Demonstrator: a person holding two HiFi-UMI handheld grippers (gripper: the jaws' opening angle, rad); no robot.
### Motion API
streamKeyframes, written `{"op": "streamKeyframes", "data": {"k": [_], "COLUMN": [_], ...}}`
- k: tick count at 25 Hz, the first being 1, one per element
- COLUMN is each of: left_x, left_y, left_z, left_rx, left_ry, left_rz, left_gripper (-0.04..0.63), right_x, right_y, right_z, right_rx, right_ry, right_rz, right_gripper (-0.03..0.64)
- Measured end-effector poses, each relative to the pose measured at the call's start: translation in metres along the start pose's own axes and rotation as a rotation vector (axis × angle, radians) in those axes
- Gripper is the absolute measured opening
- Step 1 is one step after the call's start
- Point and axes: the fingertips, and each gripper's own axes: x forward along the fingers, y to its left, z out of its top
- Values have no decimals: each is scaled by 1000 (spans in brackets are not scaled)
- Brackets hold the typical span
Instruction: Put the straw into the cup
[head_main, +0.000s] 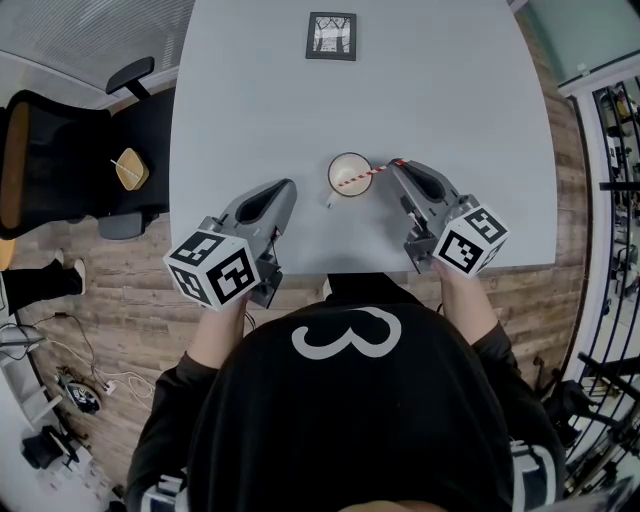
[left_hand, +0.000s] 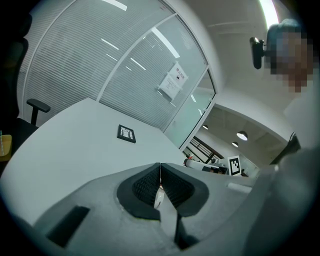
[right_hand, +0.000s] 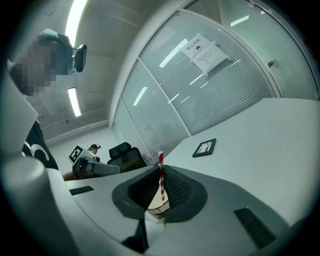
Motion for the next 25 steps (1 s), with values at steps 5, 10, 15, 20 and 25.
{"op": "streamKeyframes", "data": {"k": [5, 10, 15, 20, 25], "left_x": [-5, -7, -8, -13, -18], "left_y": [4, 5, 7, 8, 8], "left_z": [0, -1, -4, -6, -9], "left_rx": [-3, -5, -9, -13, -10], "left_ry": [-9, -15, -15, -20, -18], "left_rz": [11, 17, 22, 32, 36], "left_gripper": [17, 17, 17, 17, 17], "right_x": [1, -1, -1, -2, -5], "right_y": [-3, -6, -9, -10, -14], "right_z": [-1, -2, -7, -9, -9], "right_rx": [23, 21, 25, 49, 60], "right_ry": [-3, -2, 6, 0, -18], "right_rz": [-19, -36, -53, -60, -88], "right_gripper": [20, 20, 20, 20, 42]}}
